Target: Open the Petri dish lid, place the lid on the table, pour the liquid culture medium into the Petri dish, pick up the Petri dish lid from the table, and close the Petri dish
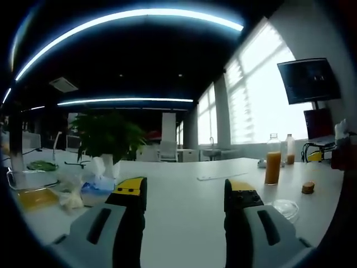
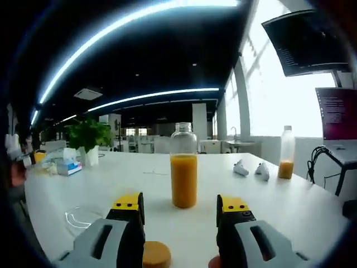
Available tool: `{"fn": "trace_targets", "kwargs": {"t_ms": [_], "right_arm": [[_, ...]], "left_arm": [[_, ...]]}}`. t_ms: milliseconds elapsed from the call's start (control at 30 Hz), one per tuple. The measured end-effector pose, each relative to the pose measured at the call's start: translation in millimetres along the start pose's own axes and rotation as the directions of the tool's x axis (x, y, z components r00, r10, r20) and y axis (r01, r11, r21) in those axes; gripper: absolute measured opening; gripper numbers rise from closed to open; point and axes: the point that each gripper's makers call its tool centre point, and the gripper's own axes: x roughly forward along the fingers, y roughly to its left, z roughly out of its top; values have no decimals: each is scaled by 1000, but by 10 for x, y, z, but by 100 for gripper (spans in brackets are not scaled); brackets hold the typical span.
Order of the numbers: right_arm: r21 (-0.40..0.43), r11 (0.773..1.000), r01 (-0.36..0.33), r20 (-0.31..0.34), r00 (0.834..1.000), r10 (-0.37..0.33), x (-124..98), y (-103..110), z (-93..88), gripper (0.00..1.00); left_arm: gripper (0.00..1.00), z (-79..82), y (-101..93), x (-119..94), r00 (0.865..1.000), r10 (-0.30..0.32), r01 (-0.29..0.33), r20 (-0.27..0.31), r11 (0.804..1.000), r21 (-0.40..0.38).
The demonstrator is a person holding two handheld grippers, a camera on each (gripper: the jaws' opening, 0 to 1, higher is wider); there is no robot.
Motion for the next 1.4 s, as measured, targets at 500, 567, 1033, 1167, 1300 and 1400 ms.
{"fn": "trace_targets", "kwargs": {"t_ms": [500, 567, 1033, 1167, 1300, 1400], "right_arm": [[5, 998, 66, 68, 995, -66, -151, -285, 407, 44], [12, 997, 73, 76, 994, -74, -157, -326, 422, 44], [27, 997, 79, 67, 995, -80, -137, -385, 364, 45], [23, 996, 81, 59, 995, -82, -114, -398, 354, 45], [14, 997, 76, 35, 996, -77, -44, -397, 329, 46], [-8, 998, 63, 31, 998, -63, 49, -350, 357, 48]], "left_arm": [[47, 184, 0, 14, 1000, 4, -4, 31, 1000, 13], [47, 201, 13, 9, 999, 8, -8, 34, 1000, 13], [47, 233, 11, -8, 999, 12, -13, 38, 1000, 14], [47, 217, 13, -10, 999, 15, -15, 39, 1000, 4], [47, 193, 4, -17, 999, 12, -12, 31, 1000, 3], [47, 200, -2, -34, 999, 10, -10, 31, 1000, 4]]}}
